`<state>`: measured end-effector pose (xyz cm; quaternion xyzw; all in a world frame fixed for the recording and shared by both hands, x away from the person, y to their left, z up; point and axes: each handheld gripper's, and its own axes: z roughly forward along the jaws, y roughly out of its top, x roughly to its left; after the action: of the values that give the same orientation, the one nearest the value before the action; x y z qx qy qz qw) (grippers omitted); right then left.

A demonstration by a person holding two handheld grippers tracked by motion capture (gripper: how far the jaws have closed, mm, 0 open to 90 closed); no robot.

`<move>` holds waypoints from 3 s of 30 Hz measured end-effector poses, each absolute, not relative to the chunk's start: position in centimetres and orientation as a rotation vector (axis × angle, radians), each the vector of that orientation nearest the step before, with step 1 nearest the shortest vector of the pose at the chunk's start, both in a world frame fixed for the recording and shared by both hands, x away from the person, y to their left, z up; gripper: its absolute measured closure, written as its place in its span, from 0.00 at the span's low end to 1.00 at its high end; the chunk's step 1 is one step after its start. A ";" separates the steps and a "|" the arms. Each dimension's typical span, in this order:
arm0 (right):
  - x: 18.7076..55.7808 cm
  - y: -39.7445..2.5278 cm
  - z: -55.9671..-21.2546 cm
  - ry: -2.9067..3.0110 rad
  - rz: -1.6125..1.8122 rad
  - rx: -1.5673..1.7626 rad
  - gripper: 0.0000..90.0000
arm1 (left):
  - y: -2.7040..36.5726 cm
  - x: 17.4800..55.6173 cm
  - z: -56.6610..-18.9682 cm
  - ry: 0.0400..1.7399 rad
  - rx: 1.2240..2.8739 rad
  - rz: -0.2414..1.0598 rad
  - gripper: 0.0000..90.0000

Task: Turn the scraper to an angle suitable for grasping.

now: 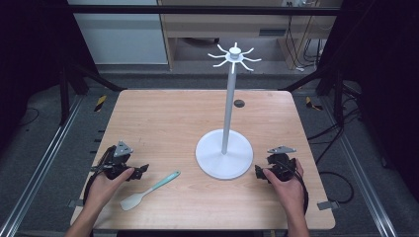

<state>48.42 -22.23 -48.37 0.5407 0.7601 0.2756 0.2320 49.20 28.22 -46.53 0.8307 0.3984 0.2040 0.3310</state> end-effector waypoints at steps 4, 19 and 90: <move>48.6 -22.4 -48.4 2.088 0.765 1.486 0.08 | 26.7 49.6 -45.4 1.009 2.201 0.498 0.12; 48.4 -22.2 -47.9 2.068 0.807 1.468 0.11 | 20.8 50.2 -44.4 0.937 2.410 0.375 0.67; 48.5 -22.2 -48.0 2.081 0.808 1.483 0.11 | 14.2 47.9 -46.0 0.608 2.833 0.219 0.70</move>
<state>48.50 -22.23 -47.96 0.5387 0.7559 0.2934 0.2288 47.88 14.17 -45.98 0.9682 0.2078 0.0747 0.1179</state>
